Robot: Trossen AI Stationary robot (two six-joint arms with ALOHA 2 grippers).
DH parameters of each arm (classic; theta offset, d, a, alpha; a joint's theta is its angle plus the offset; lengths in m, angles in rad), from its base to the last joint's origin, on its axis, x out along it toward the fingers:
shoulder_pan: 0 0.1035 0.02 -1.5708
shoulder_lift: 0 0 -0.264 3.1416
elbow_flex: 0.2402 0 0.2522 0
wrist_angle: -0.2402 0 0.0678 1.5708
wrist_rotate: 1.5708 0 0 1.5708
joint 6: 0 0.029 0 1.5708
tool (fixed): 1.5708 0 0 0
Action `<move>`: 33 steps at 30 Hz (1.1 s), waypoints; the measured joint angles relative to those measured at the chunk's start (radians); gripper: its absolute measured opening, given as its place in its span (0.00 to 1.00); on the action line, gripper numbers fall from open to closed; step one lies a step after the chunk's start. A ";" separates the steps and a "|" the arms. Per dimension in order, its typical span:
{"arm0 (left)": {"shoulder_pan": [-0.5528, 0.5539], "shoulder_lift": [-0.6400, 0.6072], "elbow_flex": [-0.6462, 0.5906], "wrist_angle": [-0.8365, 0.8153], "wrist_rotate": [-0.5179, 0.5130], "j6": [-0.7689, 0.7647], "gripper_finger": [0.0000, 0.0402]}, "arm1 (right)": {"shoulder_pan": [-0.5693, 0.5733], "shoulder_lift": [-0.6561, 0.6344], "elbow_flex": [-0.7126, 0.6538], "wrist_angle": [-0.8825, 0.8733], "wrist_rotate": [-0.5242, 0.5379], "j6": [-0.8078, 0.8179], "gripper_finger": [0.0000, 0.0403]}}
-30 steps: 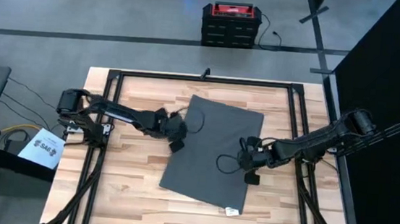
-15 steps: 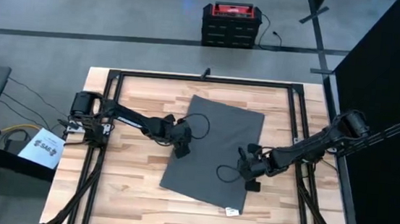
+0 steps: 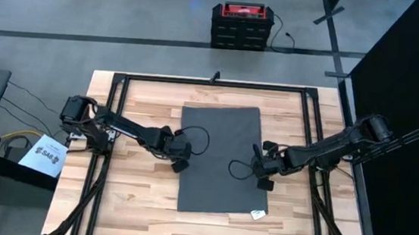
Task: Roll towel
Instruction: Fold the gray towel
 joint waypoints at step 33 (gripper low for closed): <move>0.774 0.101 -0.035 0.418 0.515 0.213 0.50 | -1.191 0.299 0.090 0.391 -0.652 -0.197 0.57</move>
